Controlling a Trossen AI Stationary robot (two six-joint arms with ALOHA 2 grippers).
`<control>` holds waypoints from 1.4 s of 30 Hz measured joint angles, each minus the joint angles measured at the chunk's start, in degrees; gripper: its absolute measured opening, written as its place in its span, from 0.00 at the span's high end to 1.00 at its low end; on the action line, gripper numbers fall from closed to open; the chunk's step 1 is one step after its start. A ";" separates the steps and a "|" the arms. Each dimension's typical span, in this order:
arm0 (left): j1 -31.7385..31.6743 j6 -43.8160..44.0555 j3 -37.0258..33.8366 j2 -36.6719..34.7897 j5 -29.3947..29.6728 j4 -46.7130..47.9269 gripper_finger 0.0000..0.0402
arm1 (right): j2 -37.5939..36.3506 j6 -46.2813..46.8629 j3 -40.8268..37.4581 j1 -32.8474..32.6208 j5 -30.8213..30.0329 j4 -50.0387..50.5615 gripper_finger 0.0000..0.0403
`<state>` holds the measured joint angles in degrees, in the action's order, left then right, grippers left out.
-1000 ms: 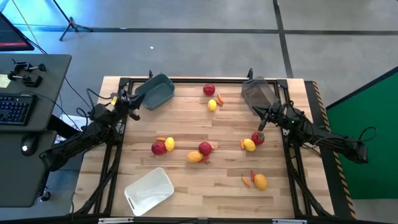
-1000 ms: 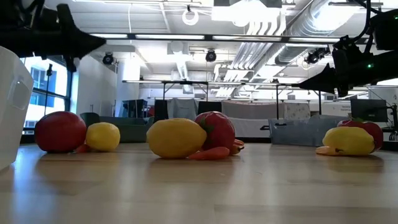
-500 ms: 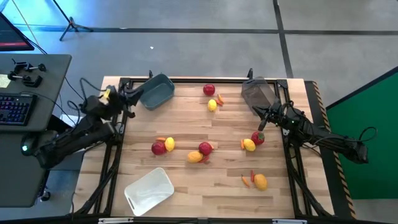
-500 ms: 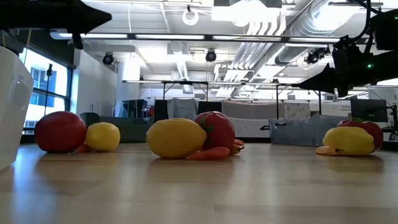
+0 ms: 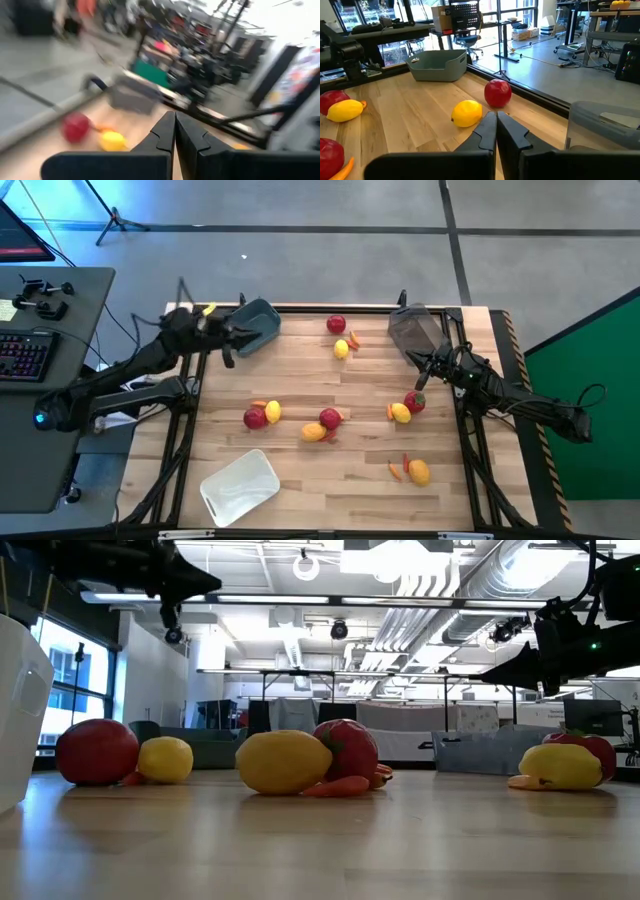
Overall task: Sort produce into baskets
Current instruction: Put the yellow lemon into the blue bin
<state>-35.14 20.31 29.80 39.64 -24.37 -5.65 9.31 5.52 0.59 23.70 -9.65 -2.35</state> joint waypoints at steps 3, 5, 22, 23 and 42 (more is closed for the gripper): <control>0.79 3.31 0.13 3.23 -4.27 -0.07 1.00 | -0.01 0.00 -0.01 -0.01 0.01 0.01 1.00; 2.10 3.34 0.13 5.29 -4.49 -0.06 1.00 | 0.02 0.00 -0.01 -0.02 0.02 0.00 1.00; 19.81 -5.59 11.07 23.09 12.91 10.61 1.00 | 0.02 -0.01 0.00 -0.01 0.01 0.00 1.00; 20.77 -5.19 12.63 23.88 13.37 14.35 1.00 | 0.02 0.00 0.01 -0.02 0.02 0.02 1.00; 34.34 -4.42 32.59 29.91 11.08 68.00 0.59 | 0.00 0.00 -0.02 -0.02 0.00 0.00 1.00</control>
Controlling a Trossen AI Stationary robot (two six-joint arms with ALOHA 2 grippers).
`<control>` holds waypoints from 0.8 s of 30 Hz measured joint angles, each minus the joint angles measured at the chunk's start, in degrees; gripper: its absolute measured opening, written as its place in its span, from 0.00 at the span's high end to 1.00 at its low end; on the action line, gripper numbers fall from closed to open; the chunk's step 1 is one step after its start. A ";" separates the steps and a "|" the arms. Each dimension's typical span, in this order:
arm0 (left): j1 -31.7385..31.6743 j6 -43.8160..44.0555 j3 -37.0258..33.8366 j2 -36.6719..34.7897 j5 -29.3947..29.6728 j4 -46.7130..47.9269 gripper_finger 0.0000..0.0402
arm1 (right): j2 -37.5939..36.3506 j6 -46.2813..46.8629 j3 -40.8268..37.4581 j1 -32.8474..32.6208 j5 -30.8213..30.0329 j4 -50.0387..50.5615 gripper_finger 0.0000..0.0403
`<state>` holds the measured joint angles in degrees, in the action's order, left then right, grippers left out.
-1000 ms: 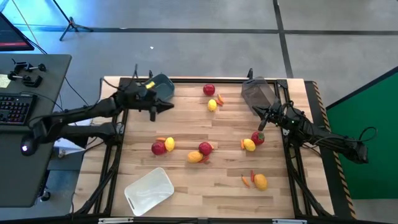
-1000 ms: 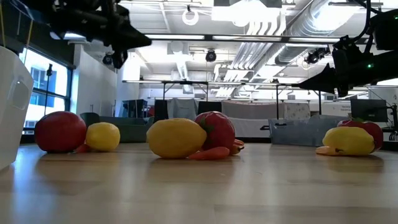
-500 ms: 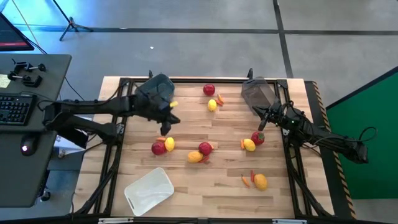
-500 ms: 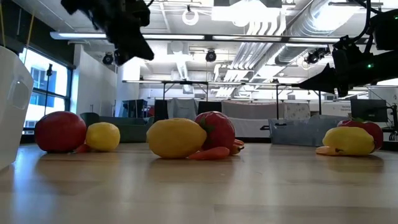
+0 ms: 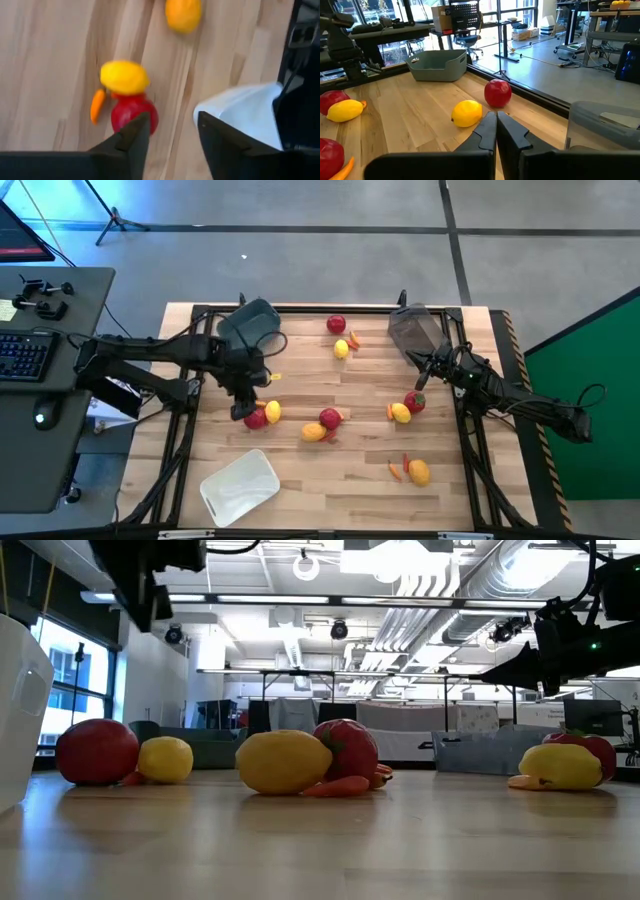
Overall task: Sort produce into baskets
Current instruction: Put the yellow lemon into the blue bin
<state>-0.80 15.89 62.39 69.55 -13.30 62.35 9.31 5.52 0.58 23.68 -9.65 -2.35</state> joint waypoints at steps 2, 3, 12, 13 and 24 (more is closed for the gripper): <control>1.01 -0.07 0.00 0.46 0.26 2.04 0.54 | 0.00 0.00 0.01 0.01 0.02 0.01 1.00; 1.53 0.20 0.00 0.73 0.50 2.90 0.51 | 0.01 0.00 0.02 0.00 0.00 0.01 1.00; 4.83 2.99 0.00 6.46 6.22 3.36 0.29 | 0.00 0.00 0.02 0.00 0.01 0.02 1.00; 5.16 3.56 0.00 7.58 6.22 3.49 0.27 | 0.00 0.00 0.00 0.01 0.00 0.00 1.00; 8.08 6.89 -3.34 13.21 8.18 -1.17 0.24 | 0.01 0.00 0.00 0.00 0.02 0.00 1.00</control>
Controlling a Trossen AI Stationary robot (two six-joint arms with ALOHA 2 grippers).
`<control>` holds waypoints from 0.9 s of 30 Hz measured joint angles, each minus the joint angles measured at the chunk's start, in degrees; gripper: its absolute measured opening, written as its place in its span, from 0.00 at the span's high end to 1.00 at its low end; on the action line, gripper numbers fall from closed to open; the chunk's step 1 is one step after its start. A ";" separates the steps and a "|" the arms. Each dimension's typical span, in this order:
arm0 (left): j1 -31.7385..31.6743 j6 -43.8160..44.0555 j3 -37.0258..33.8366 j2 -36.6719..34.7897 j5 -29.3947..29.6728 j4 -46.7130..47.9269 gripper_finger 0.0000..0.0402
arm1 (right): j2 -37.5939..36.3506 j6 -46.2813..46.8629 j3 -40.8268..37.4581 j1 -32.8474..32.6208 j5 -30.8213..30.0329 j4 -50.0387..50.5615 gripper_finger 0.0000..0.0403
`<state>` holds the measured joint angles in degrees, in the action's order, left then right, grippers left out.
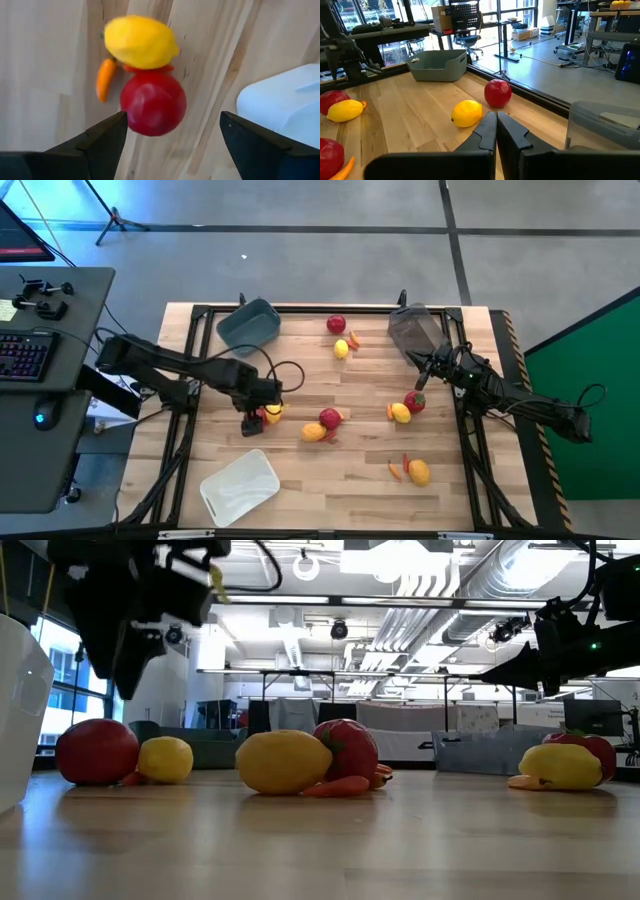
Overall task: Sort produce into baskets
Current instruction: Put the yellow lemon into the blue bin
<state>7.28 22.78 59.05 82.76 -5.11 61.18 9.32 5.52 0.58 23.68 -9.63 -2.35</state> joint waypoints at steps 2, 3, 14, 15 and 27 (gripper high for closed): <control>0.03 2.13 -2.31 -0.08 -1.42 -0.85 0.24 | -0.02 0.00 0.02 0.01 -0.02 0.02 1.00; 0.03 3.01 -3.16 -0.28 -1.64 -0.63 0.24 | 0.00 -0.01 0.01 0.00 0.00 0.00 1.00; 0.64 7.35 5.72 -9.24 -6.60 6.70 0.29 | 0.00 0.00 0.01 0.02 0.00 0.01 1.00; 0.64 8.38 6.59 -10.18 -6.38 6.90 0.30 | 0.00 0.00 0.02 0.00 -0.01 0.02 1.00; -1.82 9.21 7.96 -13.03 0.18 6.50 0.51 | -0.02 0.00 0.00 0.00 -0.02 0.01 1.00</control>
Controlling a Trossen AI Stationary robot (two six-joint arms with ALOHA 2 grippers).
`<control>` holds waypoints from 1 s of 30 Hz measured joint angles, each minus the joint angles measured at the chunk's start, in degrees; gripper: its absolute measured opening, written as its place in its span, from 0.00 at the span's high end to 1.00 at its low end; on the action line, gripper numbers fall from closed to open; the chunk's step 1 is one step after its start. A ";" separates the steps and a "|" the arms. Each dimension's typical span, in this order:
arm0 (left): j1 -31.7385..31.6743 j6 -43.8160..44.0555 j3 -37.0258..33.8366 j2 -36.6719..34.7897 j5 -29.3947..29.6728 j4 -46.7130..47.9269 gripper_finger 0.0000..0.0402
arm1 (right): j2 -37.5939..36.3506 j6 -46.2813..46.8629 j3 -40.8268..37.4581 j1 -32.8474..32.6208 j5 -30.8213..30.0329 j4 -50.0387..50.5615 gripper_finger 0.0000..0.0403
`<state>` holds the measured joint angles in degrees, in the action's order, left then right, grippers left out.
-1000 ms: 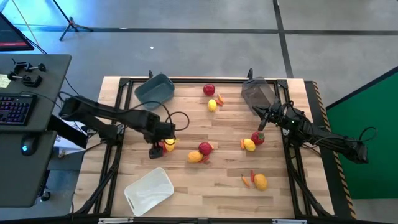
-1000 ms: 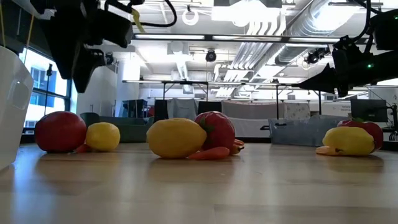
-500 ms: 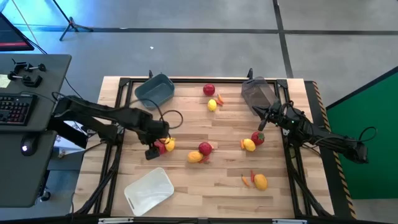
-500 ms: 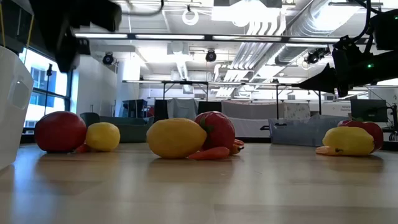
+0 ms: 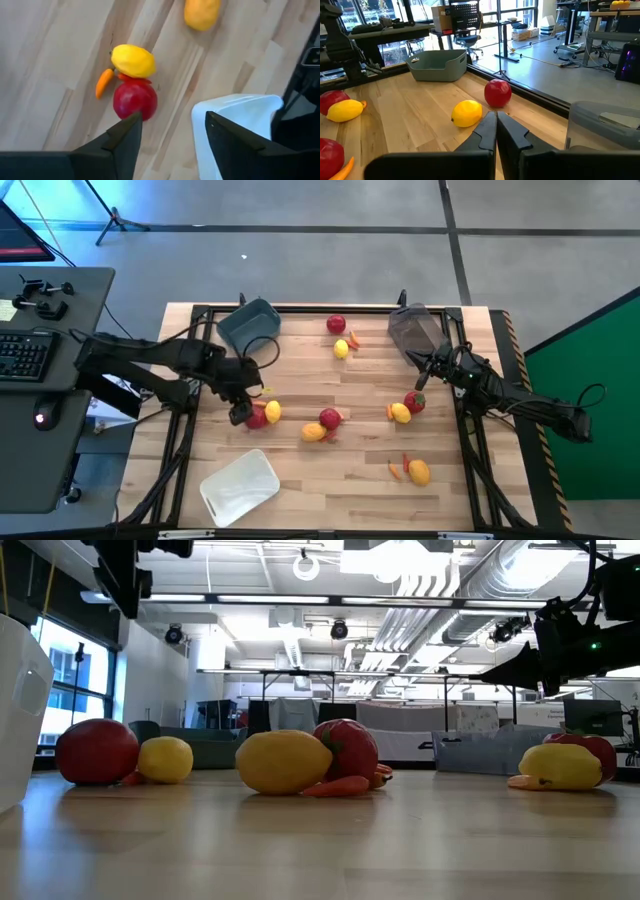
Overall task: Sort produce into baskets
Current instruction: Put the yellow lemon into the blue bin
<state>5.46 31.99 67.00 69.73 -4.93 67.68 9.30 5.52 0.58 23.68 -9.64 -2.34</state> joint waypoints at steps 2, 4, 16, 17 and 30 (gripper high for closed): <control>-1.03 -0.49 0.00 1.35 0.22 -0.32 0.54 | 0.02 0.00 0.02 0.00 0.02 -0.01 1.00; -1.99 -0.54 0.00 2.76 -0.23 -1.02 0.58 | 0.01 0.00 0.01 0.01 0.01 -0.01 1.00; -1.69 -8.17 -0.58 7.33 -6.77 -1.35 0.98 | 0.02 0.00 0.02 0.00 0.00 -0.01 1.00; -1.93 -8.45 -0.94 7.26 -5.67 -1.38 0.97 | 0.02 0.00 0.00 0.02 -0.01 0.01 1.00; -4.64 -7.01 -7.27 8.53 -3.45 -6.33 0.65 | 0.02 0.00 0.00 0.02 0.01 -0.01 1.00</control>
<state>0.82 24.98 59.73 78.26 -8.38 61.35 9.32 5.52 0.58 23.70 -9.64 -2.35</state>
